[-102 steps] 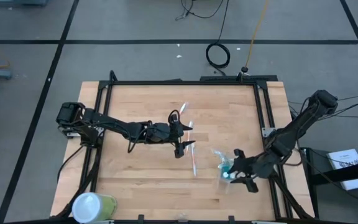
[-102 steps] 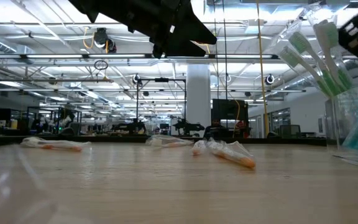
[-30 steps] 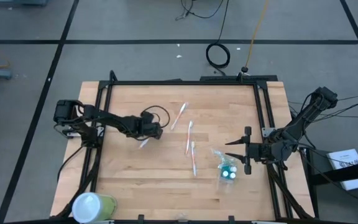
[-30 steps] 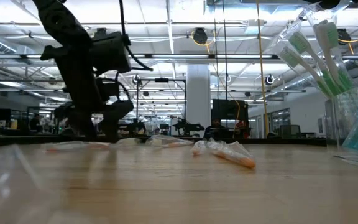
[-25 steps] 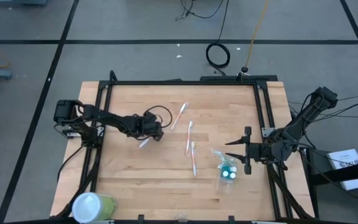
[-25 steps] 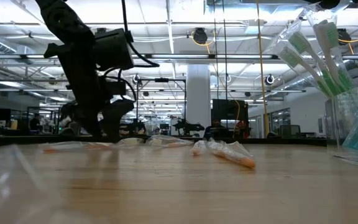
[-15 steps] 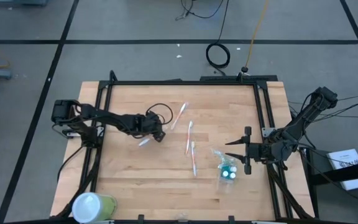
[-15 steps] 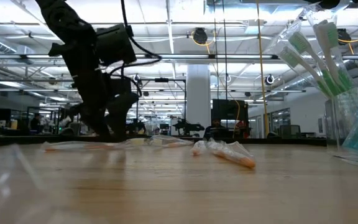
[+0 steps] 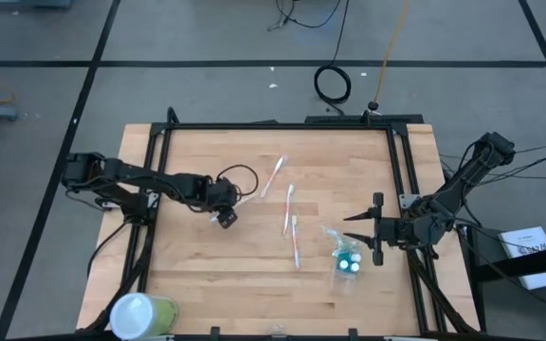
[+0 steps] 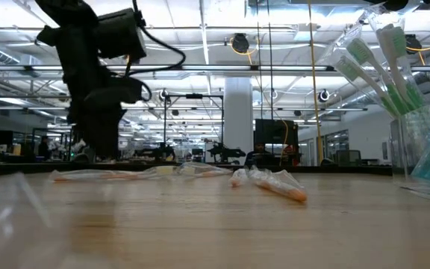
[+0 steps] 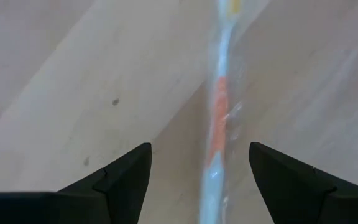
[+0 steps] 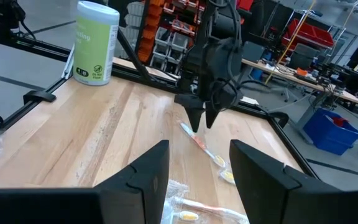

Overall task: Pick & Place toothbrushing station
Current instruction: Put the orange toothbrush into the bottom section of the transparent organizer

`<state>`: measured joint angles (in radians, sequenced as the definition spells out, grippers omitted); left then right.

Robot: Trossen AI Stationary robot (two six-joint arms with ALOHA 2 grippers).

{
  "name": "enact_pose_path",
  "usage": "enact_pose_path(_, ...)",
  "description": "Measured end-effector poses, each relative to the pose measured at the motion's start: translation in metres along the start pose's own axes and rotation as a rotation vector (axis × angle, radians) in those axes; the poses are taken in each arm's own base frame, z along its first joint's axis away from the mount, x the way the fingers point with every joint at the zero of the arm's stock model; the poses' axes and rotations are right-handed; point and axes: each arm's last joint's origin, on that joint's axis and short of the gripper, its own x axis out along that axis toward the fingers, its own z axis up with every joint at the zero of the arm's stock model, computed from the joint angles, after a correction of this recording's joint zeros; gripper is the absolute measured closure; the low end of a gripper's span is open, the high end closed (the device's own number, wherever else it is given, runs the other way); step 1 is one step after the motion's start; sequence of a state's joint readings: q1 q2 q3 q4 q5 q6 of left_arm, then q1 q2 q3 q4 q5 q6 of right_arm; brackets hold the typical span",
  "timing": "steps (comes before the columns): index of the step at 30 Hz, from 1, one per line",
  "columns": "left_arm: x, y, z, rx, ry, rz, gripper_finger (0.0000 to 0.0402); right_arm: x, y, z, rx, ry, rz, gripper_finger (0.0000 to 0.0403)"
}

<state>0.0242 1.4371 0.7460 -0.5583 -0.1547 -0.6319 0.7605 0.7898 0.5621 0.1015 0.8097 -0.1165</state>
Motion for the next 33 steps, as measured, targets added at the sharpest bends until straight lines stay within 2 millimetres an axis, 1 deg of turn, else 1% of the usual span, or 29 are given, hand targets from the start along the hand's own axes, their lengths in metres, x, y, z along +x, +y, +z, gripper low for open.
enact_pose_path(5,0.009,-0.003,-0.001,-0.001,0.019,0.011,0.0128,0.000,0.000,0.000,0.000,0.000,0.000,0.0243)
enact_pose_path(8,0.018,-0.004,-0.003,0.004,0.060,0.032,0.0128,0.000,0.000,0.000,0.000,0.000,0.000,0.0243)
enact_pose_path(13,0.033,-0.007,-0.006,-0.006,0.130,0.020,0.0129,0.000,0.000,0.000,0.000,0.000,0.001,0.0243)
enact_pose_path(17,0.037,-0.008,-0.008,-0.021,0.145,0.034,0.0130,0.000,0.000,0.000,0.000,0.000,0.000,0.0243)
enact_pose_path(19,0.037,-0.009,-0.009,-0.032,0.145,0.034,0.0141,0.000,0.000,0.000,0.000,0.000,0.000,0.0243)
enact_pose_path(21,0.036,-0.010,-0.009,-0.044,0.144,0.029,0.0164,0.000,0.000,0.000,0.000,0.000,0.000,0.0243)
enact_pose_path(23,0.037,-0.010,-0.009,-0.053,0.147,0.023,0.0197,0.000,0.000,0.000,0.000,0.000,0.000,0.0243)
enact_pose_path(31,0.036,-0.011,-0.008,-0.076,0.148,0.007,0.0353,0.000,0.000,0.000,0.000,0.000,0.000,0.0243)
enact_pose_path(33,0.032,-0.013,-0.006,-0.057,0.138,-0.004,0.0380,0.000,0.000,0.000,0.000,0.000,0.000,0.0243)
